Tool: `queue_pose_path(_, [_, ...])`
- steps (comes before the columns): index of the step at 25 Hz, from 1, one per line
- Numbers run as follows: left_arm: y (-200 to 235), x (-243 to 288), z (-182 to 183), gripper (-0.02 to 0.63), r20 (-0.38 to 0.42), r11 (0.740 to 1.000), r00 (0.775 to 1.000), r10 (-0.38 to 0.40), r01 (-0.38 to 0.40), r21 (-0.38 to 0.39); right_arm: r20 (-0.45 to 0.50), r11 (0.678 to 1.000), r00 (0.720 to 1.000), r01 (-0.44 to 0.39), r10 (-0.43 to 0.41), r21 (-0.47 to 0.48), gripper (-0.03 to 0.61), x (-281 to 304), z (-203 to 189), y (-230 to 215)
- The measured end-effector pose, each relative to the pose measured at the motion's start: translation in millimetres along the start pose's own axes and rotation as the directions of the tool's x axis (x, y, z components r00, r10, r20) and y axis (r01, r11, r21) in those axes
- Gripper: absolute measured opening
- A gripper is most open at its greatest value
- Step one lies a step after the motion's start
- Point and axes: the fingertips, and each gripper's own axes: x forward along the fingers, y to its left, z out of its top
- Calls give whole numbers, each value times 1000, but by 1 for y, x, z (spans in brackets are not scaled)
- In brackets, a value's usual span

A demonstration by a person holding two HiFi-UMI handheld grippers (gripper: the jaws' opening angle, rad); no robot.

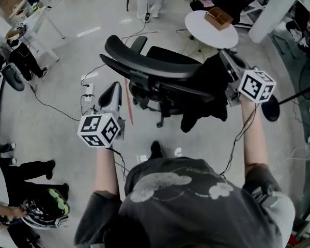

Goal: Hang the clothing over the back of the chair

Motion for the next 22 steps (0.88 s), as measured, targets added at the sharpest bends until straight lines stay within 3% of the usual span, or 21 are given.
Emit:
queue_pose_path(11, [52,33,54,2,80,1000,997,2,-4,26,60,982,987,-141,149,-123,-6,92,91,50])
queue_pose_path(22, [66,41,87,2,153,998,988,-26,18,54,165,925,922,-311,349,-216,-6,96,155,139])
